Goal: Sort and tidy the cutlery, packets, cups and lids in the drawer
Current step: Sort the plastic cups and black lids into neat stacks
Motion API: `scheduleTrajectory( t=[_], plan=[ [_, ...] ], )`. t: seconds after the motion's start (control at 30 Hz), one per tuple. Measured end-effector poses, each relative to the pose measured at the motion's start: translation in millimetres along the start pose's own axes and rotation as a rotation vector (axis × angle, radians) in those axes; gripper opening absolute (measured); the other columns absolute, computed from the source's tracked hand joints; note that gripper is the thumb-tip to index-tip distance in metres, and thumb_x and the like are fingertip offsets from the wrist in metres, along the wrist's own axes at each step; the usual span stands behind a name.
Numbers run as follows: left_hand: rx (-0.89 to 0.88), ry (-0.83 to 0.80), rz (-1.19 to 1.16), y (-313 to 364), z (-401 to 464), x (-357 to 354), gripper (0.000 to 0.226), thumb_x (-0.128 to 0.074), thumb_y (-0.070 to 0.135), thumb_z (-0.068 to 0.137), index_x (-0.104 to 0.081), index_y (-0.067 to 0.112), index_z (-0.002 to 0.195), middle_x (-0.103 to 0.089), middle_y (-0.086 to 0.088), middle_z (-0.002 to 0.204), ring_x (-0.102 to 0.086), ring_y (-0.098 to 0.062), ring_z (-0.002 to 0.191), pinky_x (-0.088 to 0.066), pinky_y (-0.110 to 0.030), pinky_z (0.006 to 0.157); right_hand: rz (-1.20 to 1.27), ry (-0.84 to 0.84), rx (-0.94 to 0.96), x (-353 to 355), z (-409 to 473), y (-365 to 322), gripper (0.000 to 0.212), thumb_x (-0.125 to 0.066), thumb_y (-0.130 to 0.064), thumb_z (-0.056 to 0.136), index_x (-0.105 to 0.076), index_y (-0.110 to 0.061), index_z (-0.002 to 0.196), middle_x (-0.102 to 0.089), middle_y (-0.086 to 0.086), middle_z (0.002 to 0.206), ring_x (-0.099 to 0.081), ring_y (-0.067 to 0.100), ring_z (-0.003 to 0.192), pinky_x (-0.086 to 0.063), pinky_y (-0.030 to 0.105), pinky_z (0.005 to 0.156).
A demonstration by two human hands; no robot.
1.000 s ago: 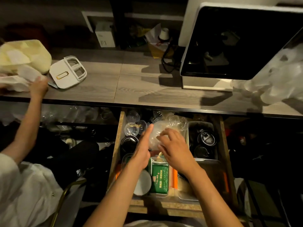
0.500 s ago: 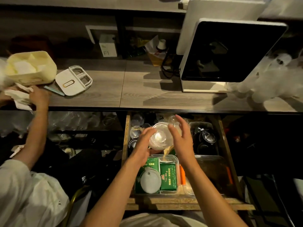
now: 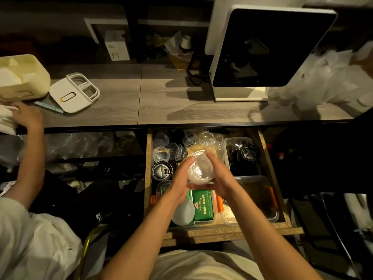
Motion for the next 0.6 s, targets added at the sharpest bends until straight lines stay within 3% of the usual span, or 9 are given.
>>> scheduleTrajectory(
  t=[0.13,0.27,0.4,0.47,0.6],
  plan=[
    [0.038,-0.069,0.062,-13.2,7.6,-3.7,0.039,-0.048,0.047,0.1,-0.063,0.02,0.124,-0.068,-0.015,0.122,-0.071,-0.03,0.099,-0.06,-0.049,0.08,-0.103,0.164,0.067,11.0,4.0,12.9,0.053,-0.047,-0.058,0.095,-0.067,-0.013,0.113,-0.07,0.013,0.109,-0.071,0.029,0.094,-0.06,0.042,0.077],
    [0.078,-0.05,0.17,-32.3,14.5,-12.4,0.041,-0.044,0.044,0.103,-0.054,0.025,0.138,-0.056,-0.008,0.134,-0.062,-0.027,0.114,-0.057,-0.053,0.09,-0.174,0.172,0.154,34.0,5.7,28.8,0.039,-0.044,-0.057,0.097,-0.067,-0.026,0.104,-0.068,0.004,0.107,-0.067,0.022,0.1,-0.057,0.046,0.088],
    [0.051,0.06,0.155,-51.1,15.1,-31.1,0.034,-0.042,0.041,0.104,-0.053,0.025,0.132,-0.056,0.004,0.121,-0.058,-0.011,0.103,-0.061,-0.032,0.076,-0.154,0.021,0.119,63.5,13.0,44.3,0.069,-0.05,-0.077,0.079,-0.059,-0.027,0.126,-0.058,0.004,0.128,-0.059,0.023,0.117,-0.055,0.051,0.092],
    [0.066,0.155,0.147,-62.5,18.7,-36.1,0.033,-0.042,0.04,0.104,-0.056,0.021,0.128,-0.06,-0.001,0.117,-0.061,-0.014,0.101,-0.061,-0.03,0.07,-0.169,-0.006,0.084,75.3,17.3,51.7,0.072,-0.052,-0.079,0.076,-0.061,-0.026,0.126,-0.059,0.003,0.127,-0.059,0.022,0.117,-0.056,0.051,0.091],
    [0.064,0.283,0.252,-84.6,25.0,-38.8,0.032,-0.043,0.042,0.104,-0.063,0.021,0.116,-0.066,-0.011,0.113,-0.066,-0.025,0.103,-0.061,-0.048,0.08,-0.167,0.037,-0.005,88.7,29.0,62.9,0.043,-0.05,-0.051,0.097,-0.063,-0.017,0.119,-0.065,0.003,0.113,-0.064,0.02,0.103,-0.058,0.046,0.085]
  ],
)
Point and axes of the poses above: each hand's wrist, its own z-axis towards the middle knuckle, its own x-axis out of the back of the hand, y = z × x, the point moved 1 cm from there along z, towards the middle knuckle
